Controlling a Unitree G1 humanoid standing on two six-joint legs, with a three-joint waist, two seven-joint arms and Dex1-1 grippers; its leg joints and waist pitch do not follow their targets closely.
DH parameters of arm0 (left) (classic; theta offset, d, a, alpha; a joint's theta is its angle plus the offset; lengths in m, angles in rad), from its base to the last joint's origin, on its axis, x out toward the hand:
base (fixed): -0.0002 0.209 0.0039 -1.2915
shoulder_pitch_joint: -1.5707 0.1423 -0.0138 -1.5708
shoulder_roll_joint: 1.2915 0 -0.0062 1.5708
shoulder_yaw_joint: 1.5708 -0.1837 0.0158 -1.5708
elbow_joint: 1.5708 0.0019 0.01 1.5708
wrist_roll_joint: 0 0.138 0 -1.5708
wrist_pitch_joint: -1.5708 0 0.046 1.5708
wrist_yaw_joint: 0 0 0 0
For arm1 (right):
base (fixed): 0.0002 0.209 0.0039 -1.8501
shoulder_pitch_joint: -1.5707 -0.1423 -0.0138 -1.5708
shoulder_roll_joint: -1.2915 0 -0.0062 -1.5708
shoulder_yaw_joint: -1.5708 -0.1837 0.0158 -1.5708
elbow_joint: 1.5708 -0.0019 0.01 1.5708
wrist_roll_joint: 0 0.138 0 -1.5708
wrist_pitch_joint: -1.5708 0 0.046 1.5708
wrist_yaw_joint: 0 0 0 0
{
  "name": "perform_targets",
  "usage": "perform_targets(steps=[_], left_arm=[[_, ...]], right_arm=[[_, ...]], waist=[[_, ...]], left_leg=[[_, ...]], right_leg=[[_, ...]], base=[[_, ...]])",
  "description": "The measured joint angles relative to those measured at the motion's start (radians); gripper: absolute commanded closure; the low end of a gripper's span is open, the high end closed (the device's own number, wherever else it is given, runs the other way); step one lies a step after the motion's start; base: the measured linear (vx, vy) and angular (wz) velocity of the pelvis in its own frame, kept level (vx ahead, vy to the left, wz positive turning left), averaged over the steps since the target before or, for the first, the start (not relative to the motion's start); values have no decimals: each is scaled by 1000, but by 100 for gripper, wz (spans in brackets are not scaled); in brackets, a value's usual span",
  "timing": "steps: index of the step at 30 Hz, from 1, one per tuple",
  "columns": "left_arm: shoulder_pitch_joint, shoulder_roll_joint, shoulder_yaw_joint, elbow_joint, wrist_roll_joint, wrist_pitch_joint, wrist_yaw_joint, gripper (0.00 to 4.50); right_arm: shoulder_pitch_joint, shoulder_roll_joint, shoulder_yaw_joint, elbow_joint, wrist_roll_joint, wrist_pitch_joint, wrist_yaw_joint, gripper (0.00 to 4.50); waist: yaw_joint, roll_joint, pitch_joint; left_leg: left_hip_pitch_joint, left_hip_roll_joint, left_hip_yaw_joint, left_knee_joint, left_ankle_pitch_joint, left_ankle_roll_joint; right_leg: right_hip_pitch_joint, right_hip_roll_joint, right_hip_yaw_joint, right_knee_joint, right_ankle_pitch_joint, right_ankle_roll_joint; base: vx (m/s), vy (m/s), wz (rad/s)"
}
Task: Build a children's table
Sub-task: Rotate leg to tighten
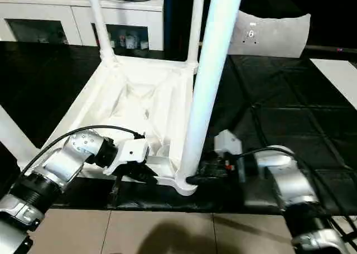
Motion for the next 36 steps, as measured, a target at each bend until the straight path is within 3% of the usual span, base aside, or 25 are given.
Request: perform_targets(steps=[9,21,27,30,32,34,36], left_arm=[[1,5,-5,-10,-1,-1,-2,450],[1,-1,-6,-8,-8,0,-7,450],[-6,-34,18,23,-15,67,20,450],[-39,-66,40,73,12,130,119,450],[-54,-95,57,110,20,161,175,450],[-68,-133,67,138,23,191,235,450],[-84,-170,78,169,28,213,289,450]], right_arm=[[-11,2,19,11,-1,-1,40,249],[14,-7,16,-13,15,12,40,257],[84,18,-19,-109,26,123,-70,257],[92,83,-55,-136,-4,199,-256,257],[102,132,-86,-148,-22,237,-371,257],[105,163,-107,-155,-44,256,-473,257],[104,193,-124,-159,-74,266,-556,258]], waist=[[1,-1,0],[5,-1,0],[4,0,0],[-10,0,0],[-32,1,1],[-57,12,0],[-72,18,0]], left_leg=[[0,0,0,0,0,0],[0,0,0,0,0,0],[4,0,0,0,1,-2],[12,1,0,0,2,-10],[16,5,-1,0,2,-11],[17,19,-4,0,2,-11],[15,27,-4,0,2,-11]], right_leg=[[0,0,0,0,0,0],[0,0,0,-1,0,0],[5,0,0,-1,1,1],[12,1,-3,-3,1,2],[19,4,-8,-12,3,4],[33,5,-32,-40,5,8],[42,6,-44,-54,7,11]], base=[[0,0,0],[0,0,0],[0,0,0],[0,0,0],[0,0,0],[0,0,0],[0,0,0]])
